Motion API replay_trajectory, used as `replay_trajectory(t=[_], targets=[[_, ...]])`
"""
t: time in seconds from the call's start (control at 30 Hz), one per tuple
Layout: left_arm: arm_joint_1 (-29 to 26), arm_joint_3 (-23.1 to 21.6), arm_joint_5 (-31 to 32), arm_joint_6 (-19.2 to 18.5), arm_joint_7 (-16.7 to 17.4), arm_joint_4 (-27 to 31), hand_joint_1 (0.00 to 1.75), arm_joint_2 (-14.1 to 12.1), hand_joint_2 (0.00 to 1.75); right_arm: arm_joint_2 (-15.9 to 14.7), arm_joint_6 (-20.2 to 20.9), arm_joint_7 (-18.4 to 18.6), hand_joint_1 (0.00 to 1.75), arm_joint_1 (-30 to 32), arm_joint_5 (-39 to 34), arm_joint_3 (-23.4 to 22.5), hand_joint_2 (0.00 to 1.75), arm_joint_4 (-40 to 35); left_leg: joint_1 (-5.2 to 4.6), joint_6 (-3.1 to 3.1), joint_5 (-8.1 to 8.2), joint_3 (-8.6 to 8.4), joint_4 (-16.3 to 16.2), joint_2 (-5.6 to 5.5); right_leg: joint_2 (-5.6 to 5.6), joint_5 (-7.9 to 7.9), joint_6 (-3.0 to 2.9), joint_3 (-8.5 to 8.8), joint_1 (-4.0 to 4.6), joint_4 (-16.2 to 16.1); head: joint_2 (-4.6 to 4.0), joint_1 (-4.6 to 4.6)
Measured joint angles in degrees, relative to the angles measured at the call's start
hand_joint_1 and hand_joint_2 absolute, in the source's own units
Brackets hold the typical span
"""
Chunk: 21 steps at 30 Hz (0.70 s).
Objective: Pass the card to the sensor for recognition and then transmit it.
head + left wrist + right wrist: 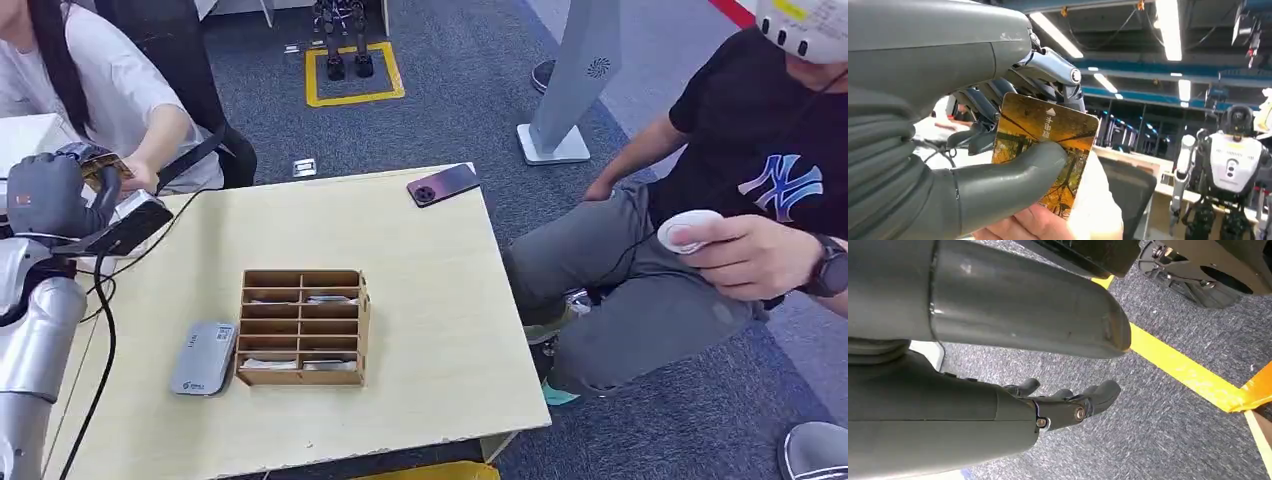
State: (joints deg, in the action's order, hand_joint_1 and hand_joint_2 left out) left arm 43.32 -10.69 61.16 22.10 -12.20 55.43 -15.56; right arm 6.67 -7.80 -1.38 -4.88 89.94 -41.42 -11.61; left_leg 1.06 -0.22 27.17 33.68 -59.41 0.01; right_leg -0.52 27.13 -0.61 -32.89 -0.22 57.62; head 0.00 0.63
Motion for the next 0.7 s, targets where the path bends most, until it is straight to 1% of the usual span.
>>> replay_trajectory(t=[0.27,0.33,0.5,0.67,0.7], targets=[[0.1,0.0,0.0,0.0,0.0,-1.7,1.75,0.5,1.75,0.0,0.0,0.0,0.00,0.0,0.0,0.0,0.00,0.0,0.01,0.00,0.00,0.02,0.0,0.00,0.00,0.00,0.00,-0.03,0.00,0.0,0.00,-0.02],[0.8,-0.1,2.8,1.2,2.1,-3.1,1.75,0.7,1.75,0.0,0.0,0.0,0.00,0.0,0.0,0.2,0.00,0.0,0.01,0.00,0.00,0.06,0.0,0.00,0.00,0.00,0.00,-0.06,0.00,0.0,0.00,0.00],[2.5,-0.1,4.2,3.7,1.9,-7.3,1.75,1.2,1.75,0.0,0.2,0.2,0.00,0.0,0.0,0.4,0.00,0.0,0.00,0.00,0.00,0.07,0.0,0.00,0.00,0.00,0.00,-0.06,0.00,0.0,0.00,-0.02],[2.8,-0.1,3.7,4.3,1.5,-10.2,1.75,1.3,1.75,0.0,0.2,0.1,0.00,0.0,0.0,0.5,0.00,0.0,0.00,0.00,0.00,0.08,0.0,0.00,0.00,0.00,0.00,-0.06,0.00,0.0,0.00,-0.02],[2.8,-0.1,3.5,4.3,1.0,-10.6,0.00,1.3,1.75,0.0,0.2,0.1,0.00,0.0,0.0,0.5,0.00,0.0,0.00,0.00,0.00,0.08,0.0,0.00,0.00,0.00,0.00,-0.06,0.00,0.0,0.00,-0.02]])
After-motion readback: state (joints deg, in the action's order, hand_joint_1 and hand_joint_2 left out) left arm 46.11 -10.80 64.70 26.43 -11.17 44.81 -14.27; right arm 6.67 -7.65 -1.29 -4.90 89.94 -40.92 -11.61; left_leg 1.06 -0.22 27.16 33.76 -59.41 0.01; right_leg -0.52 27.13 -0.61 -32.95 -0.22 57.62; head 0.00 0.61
